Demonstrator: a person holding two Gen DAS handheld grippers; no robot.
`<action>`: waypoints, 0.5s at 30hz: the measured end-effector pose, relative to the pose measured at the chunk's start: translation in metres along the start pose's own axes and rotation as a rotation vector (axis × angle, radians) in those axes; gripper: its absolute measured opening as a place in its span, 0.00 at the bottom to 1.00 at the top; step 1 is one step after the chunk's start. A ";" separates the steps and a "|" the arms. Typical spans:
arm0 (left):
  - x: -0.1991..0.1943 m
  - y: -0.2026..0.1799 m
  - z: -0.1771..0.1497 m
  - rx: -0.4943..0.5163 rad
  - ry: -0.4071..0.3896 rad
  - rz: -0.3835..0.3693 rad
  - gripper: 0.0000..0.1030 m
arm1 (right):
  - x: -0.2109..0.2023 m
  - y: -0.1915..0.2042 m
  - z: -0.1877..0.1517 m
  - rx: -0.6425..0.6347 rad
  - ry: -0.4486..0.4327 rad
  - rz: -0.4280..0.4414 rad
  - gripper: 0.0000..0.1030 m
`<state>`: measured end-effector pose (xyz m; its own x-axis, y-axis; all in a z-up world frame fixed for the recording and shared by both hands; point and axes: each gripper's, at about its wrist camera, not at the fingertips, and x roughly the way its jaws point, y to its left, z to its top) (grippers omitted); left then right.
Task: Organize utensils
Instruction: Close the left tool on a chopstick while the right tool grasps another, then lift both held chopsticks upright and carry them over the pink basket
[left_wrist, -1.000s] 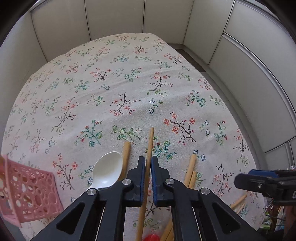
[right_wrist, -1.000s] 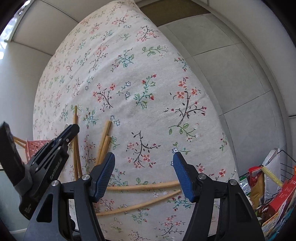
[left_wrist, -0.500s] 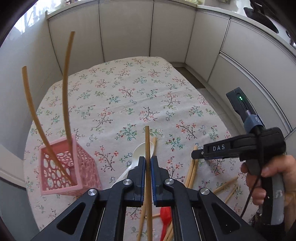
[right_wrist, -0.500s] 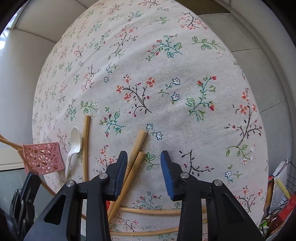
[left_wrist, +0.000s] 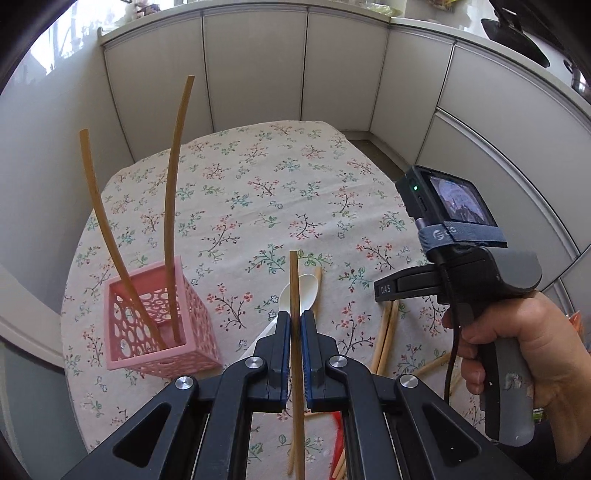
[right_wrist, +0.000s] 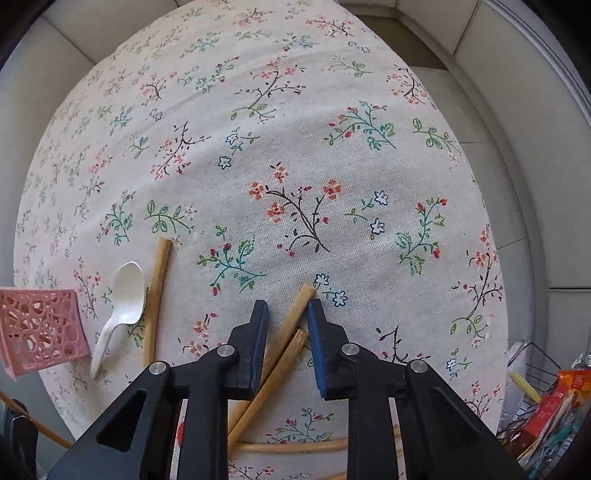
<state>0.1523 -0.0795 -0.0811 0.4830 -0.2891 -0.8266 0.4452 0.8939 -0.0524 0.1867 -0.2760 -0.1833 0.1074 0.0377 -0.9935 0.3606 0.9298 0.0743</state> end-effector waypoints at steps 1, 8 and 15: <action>0.000 0.000 -0.001 0.001 0.000 0.002 0.06 | 0.000 0.003 0.000 0.000 -0.008 -0.015 0.16; -0.002 0.002 -0.004 -0.020 -0.016 0.023 0.06 | 0.002 -0.004 0.007 0.076 -0.037 0.061 0.07; -0.018 0.009 -0.003 -0.058 -0.071 0.053 0.06 | -0.008 -0.025 0.014 0.117 -0.047 0.222 0.07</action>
<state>0.1453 -0.0654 -0.0683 0.5574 -0.2629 -0.7875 0.3746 0.9261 -0.0440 0.1897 -0.3044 -0.1757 0.2377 0.2167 -0.9469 0.4275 0.8520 0.3023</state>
